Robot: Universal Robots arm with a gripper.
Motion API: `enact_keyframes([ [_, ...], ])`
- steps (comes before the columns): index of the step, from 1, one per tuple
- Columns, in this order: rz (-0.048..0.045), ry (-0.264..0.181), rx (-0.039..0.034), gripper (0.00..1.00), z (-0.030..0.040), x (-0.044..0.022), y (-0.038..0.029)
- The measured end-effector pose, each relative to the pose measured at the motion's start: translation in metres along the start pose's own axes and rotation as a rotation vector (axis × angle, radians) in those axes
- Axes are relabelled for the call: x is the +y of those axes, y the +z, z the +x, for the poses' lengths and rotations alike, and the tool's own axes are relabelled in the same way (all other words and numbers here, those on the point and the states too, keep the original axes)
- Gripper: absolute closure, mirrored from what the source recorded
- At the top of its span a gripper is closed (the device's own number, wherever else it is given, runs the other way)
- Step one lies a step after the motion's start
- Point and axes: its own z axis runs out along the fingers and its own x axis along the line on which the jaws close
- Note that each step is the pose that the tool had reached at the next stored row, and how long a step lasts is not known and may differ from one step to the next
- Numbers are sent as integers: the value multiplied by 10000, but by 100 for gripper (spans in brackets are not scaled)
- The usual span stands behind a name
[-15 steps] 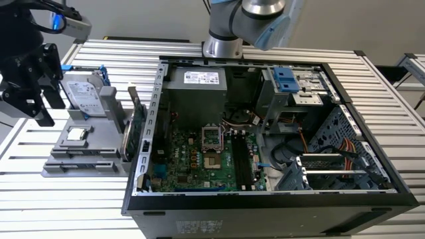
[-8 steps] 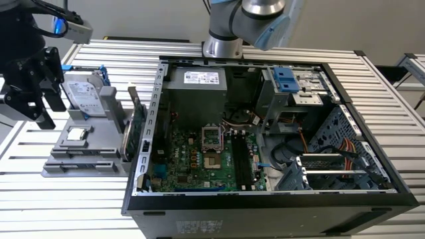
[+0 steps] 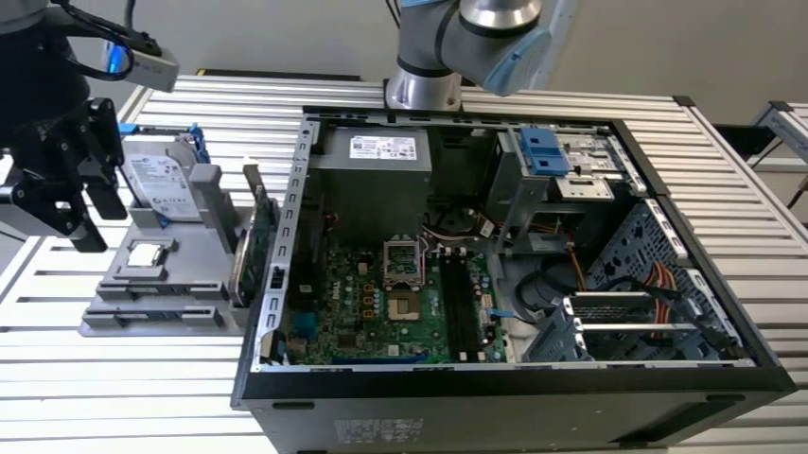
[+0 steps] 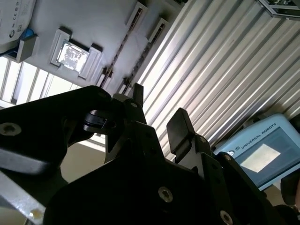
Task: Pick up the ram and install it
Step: 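Pick up the ram and move it above insertion slot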
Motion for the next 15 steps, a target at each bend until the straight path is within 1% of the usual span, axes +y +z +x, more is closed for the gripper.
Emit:
enact_keyframes([
  [2,0,0,64,0,-2,0,16],
  [5,0,0,122,0,-4,-1,35],
  [11,0,0,129,0,-5,-1,40],
  [15,0,1,132,0,-7,-1,60],
])
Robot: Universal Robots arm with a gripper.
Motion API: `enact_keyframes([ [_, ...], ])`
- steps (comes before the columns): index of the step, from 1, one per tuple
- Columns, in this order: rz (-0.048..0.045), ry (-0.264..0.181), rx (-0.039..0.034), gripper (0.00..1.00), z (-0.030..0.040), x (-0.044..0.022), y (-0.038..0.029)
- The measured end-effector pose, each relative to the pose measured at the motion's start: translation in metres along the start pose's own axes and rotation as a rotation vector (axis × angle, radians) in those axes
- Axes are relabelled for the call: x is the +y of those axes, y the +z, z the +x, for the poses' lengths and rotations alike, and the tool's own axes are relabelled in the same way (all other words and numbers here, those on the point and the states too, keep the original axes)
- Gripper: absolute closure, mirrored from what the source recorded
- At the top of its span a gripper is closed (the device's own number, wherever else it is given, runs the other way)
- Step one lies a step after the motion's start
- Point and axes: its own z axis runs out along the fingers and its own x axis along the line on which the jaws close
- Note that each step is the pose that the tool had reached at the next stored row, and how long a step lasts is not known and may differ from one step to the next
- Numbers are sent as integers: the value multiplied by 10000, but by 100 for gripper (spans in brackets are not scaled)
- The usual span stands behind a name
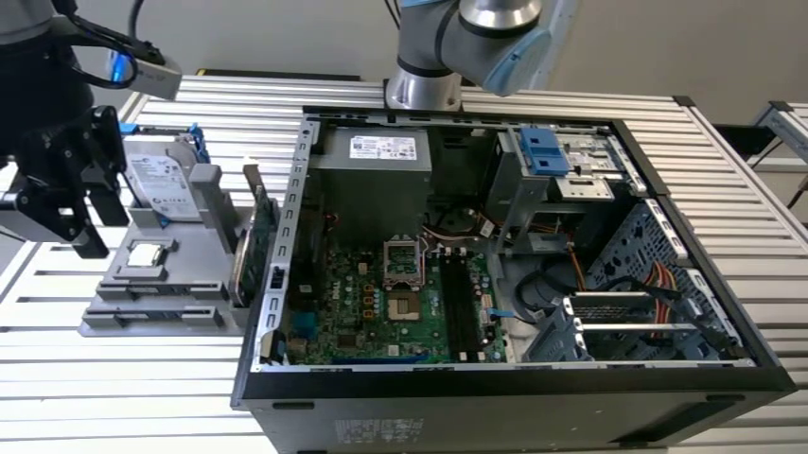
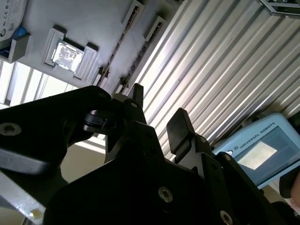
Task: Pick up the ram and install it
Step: 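Pick up the ram and move it above insertion slot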
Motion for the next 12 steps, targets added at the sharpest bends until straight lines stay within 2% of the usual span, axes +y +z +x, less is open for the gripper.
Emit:
enact_keyframes([
  [12,11,-20,2,0,-23,-1,132],
])
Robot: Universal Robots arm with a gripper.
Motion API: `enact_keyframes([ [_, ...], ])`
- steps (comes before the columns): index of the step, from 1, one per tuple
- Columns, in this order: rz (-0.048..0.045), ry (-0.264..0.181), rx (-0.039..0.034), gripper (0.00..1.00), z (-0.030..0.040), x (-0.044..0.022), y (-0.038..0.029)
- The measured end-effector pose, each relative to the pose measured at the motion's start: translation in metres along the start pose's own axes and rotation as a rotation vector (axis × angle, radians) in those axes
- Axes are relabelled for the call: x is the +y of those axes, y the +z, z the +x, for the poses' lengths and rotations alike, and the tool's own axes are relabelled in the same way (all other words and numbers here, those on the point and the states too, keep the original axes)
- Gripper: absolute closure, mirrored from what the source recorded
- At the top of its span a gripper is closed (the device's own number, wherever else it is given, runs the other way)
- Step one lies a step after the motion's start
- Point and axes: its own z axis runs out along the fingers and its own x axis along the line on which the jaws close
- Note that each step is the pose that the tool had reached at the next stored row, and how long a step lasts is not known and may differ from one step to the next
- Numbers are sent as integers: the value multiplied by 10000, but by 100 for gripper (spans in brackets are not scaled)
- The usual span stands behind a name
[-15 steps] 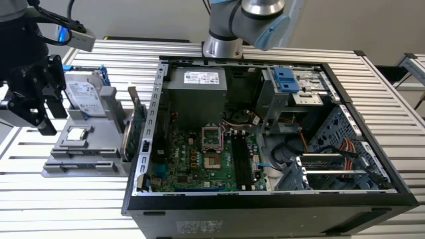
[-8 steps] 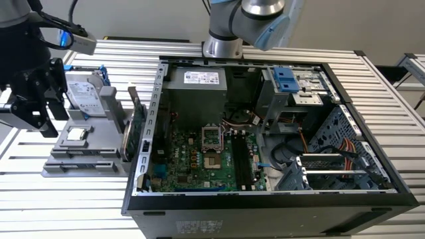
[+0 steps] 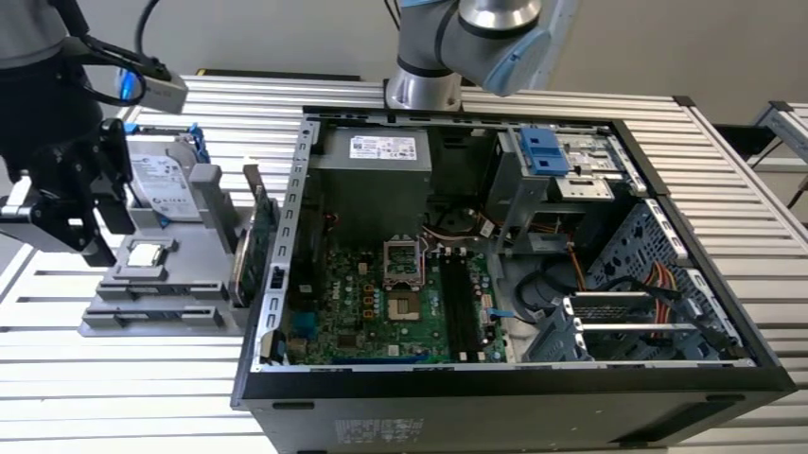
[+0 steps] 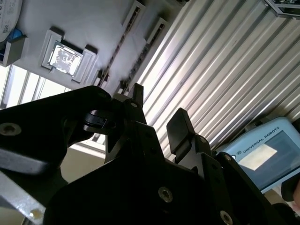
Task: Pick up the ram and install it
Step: 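Pick up the ram and move it above insertion slot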
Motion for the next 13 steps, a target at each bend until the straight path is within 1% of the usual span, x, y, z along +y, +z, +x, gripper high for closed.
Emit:
enact_keyframes([
  [13,19,-47,-1,0,-73,-2,94],
])
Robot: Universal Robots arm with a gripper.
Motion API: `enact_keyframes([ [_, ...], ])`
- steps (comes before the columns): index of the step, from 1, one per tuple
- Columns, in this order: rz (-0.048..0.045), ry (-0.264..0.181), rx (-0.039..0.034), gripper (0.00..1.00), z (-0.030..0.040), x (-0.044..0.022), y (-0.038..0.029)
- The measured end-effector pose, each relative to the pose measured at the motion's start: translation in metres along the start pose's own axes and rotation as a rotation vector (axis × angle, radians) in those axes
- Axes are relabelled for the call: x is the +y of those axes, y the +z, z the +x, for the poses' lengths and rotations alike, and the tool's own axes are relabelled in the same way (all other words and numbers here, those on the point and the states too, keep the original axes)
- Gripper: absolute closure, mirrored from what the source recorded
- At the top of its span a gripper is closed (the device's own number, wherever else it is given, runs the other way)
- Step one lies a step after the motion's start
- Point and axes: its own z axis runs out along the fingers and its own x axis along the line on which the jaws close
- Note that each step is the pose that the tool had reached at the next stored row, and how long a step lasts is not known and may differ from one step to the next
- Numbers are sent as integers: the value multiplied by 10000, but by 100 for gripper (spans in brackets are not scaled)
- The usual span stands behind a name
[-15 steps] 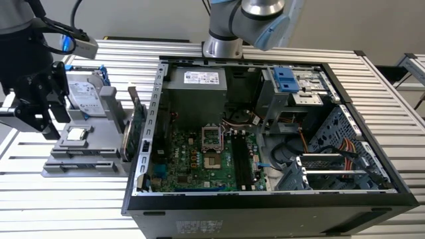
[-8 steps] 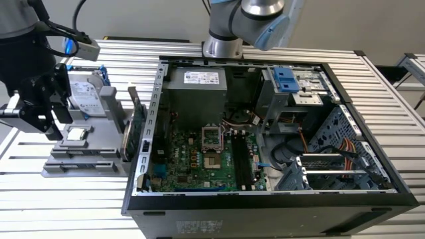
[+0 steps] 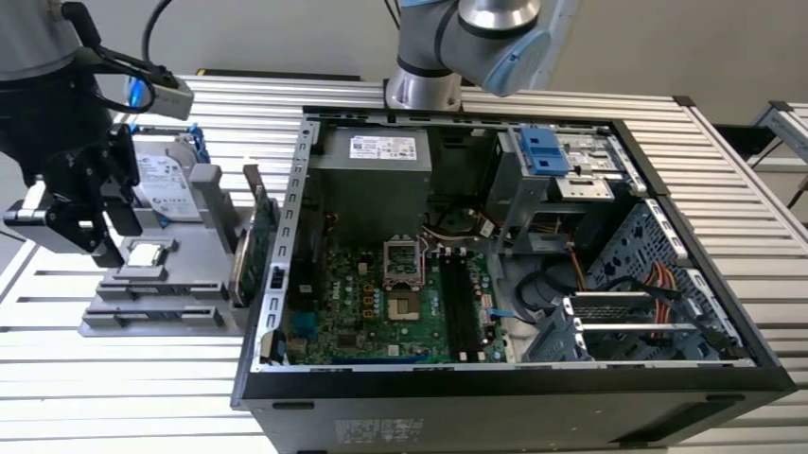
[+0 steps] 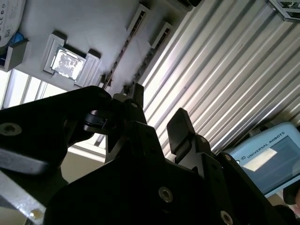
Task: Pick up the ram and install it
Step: 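Pick up the ram and move it above insertion slot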
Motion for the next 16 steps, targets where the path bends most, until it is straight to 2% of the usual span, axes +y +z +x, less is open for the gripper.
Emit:
enact_keyframes([
  [16,23,-168,2,0,-19,0,139],
])
